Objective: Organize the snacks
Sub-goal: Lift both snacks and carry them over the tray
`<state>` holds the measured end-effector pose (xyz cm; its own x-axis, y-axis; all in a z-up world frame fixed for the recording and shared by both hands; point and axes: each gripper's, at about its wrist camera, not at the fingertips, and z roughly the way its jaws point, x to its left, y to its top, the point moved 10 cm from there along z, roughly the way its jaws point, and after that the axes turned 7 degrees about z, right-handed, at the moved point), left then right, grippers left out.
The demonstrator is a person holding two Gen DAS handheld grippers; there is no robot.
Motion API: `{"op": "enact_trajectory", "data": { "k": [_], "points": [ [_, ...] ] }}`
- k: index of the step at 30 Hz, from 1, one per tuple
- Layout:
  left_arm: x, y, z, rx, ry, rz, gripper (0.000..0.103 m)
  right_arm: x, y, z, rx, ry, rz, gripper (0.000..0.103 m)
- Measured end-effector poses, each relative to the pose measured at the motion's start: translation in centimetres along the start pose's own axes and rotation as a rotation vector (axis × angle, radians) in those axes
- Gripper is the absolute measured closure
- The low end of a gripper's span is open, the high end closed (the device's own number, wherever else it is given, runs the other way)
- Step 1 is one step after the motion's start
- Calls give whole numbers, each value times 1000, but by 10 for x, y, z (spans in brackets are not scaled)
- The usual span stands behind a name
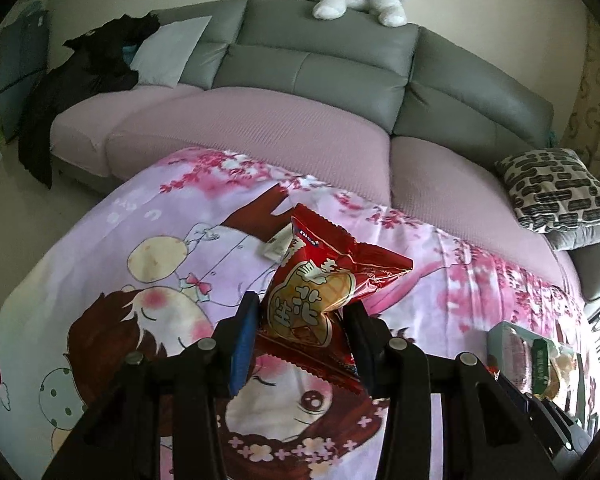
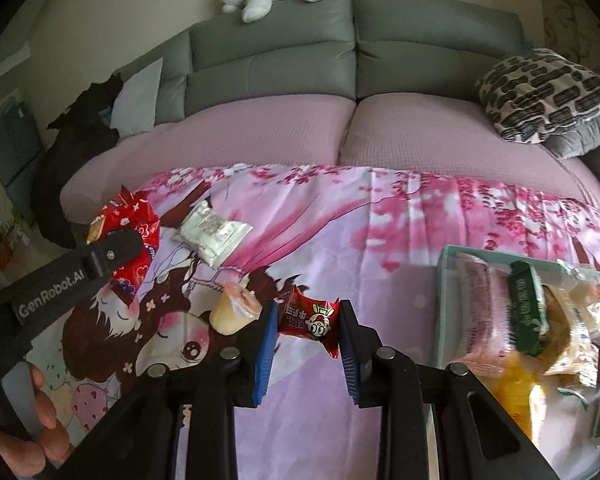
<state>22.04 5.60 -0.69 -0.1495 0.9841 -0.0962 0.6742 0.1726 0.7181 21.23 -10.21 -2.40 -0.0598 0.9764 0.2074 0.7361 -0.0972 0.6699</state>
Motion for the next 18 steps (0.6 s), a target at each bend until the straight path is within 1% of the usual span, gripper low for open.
{"op": "enact_trajectory", "data": {
  "k": [5,8,12,15,18],
  "points": [
    [-26,4,-9,-17,-36,42,58,-25,12,-18,-43,-28,47,72],
    [-43,8,-17,-36,-62,72,58,-49,19,-29,-66,-68,84,72],
    [-66,10,-23,-48,-101,104,58,-94,24,-44,-92,-147,154,72],
    [-89,9,-27,-55,-128,149,58,-125,25,-57,-108,-179,223,72],
    [-115,6,-33,-64,-167,195,58,-158,24,-70,-119,-238,277,72]
  ]
}}
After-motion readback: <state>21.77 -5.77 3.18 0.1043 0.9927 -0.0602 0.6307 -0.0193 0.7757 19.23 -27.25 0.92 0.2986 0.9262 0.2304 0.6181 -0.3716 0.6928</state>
